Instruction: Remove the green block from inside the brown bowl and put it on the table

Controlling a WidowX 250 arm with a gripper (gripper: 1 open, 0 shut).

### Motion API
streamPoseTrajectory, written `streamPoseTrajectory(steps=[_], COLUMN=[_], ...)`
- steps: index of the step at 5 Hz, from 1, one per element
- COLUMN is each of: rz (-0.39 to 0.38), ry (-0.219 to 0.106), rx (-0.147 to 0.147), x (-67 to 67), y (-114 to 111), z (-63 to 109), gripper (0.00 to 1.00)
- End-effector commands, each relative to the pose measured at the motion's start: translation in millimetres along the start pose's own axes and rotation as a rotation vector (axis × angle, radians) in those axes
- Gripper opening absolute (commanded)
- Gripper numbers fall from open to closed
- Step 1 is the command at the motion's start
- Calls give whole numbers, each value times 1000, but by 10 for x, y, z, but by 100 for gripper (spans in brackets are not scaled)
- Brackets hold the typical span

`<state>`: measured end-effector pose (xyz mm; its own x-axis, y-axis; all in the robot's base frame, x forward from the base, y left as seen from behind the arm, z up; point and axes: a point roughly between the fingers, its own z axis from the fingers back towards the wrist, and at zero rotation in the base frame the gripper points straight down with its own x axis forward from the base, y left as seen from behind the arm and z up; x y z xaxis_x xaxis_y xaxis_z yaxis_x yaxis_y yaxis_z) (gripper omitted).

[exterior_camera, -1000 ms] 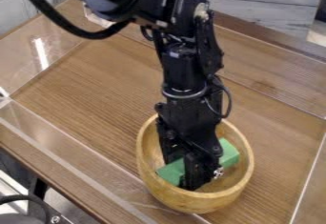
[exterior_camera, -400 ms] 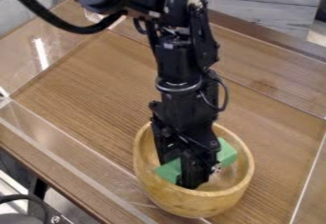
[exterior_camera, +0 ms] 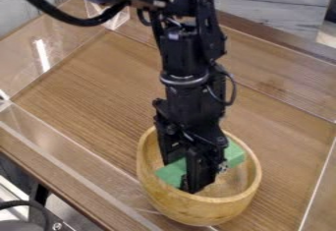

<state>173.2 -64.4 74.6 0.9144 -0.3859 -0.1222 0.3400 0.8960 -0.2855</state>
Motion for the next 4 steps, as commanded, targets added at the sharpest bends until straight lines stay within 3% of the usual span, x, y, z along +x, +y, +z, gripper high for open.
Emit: streamPoseTrajectory(steps=[1,4], rz=[2,35], ry=[-67,-97], rx=[1,-16], x=[72,20], y=[-12,-2], z=[208,462], gripper=[0,0])
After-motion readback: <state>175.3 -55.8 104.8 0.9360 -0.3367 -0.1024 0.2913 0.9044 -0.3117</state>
